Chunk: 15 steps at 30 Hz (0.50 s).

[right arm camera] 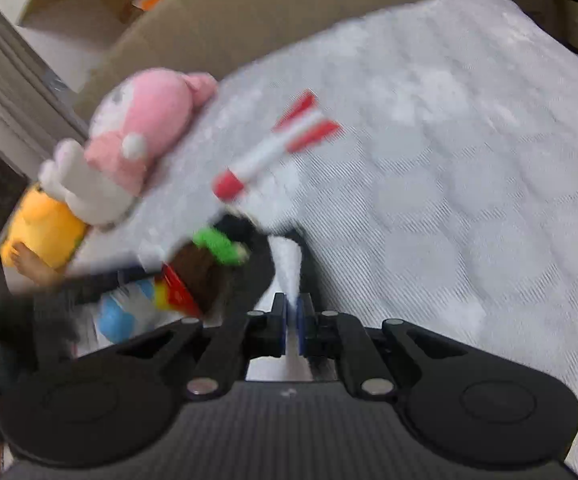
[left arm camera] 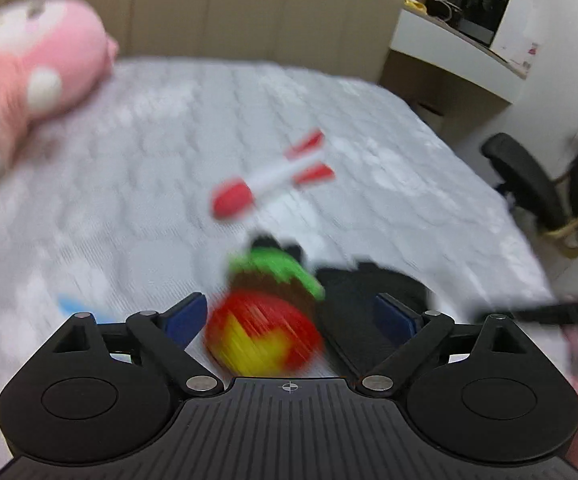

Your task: Organize soft objects

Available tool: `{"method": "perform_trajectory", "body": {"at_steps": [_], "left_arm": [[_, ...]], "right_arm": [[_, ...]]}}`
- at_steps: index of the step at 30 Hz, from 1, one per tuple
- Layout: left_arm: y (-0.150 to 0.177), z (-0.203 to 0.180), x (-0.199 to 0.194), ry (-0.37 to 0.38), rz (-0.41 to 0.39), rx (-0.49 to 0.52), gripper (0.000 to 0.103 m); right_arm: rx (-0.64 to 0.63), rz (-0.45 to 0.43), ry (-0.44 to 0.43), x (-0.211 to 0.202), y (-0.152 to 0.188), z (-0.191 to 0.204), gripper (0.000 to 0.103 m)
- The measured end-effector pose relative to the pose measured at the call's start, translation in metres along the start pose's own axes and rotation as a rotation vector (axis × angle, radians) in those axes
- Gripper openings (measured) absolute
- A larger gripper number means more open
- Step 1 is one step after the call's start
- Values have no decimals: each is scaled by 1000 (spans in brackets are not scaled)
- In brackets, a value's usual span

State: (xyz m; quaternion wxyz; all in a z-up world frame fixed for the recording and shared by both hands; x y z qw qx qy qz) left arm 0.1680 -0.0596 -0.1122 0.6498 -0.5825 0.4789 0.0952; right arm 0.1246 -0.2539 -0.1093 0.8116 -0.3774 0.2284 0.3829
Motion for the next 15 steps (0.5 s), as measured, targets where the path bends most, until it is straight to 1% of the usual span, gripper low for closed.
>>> {"method": "perform_trajectory", "body": {"at_steps": [1, 3, 4, 5, 6, 7, 8, 10, 11, 12, 13, 14, 15], "left_arm": [[8, -6, 3, 23, 26, -19, 94], [22, -14, 12, 26, 67, -21, 94], [28, -18, 17, 25, 88, -21, 94], [34, -20, 22, 32, 111, -34, 94], [38, -22, 24, 42, 127, -55, 94], [41, -23, 24, 54, 132, -68, 94], [43, -24, 22, 66, 131, -71, 94], [46, -25, 17, 89, 133, -57, 94], [48, -26, 15, 100, 135, -49, 94], [50, -26, 14, 111, 137, -43, 94], [52, -27, 15, 121, 143, -42, 94], [53, -28, 16, 130, 147, -41, 94], [54, -30, 18, 137, 151, -40, 94]], "right_arm": [[-10, -3, -32, 6, -6, 11, 6], [-51, 5, -96, 21, -16, 35, 7], [-88, 12, -98, 31, -17, 45, 11], [-134, 29, -68, 43, -15, 50, 14], [-186, 57, -15, 55, -10, 51, 18], [-237, 88, 45, 63, -4, 49, 19], [-277, 115, 87, 67, 4, 46, 20], [-320, 171, 83, 65, 24, 44, 39], [-322, 199, 61, 62, 34, 44, 43], [-322, 221, 44, 59, 44, 44, 43], [-329, 214, 41, 59, 43, 46, 41], [-336, 207, 37, 59, 42, 47, 37], [-343, 200, 34, 59, 42, 49, 18]]}}
Point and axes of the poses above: each gripper's, at about its wrist camera, not at the fingertips, and x roughly the way its jaws point, z to its left, y to its underside, the point moved 9 cm from there along x, roughly the way its jaws point, and after that the axes turned 12 degrees about x, right-handed, at the moved point
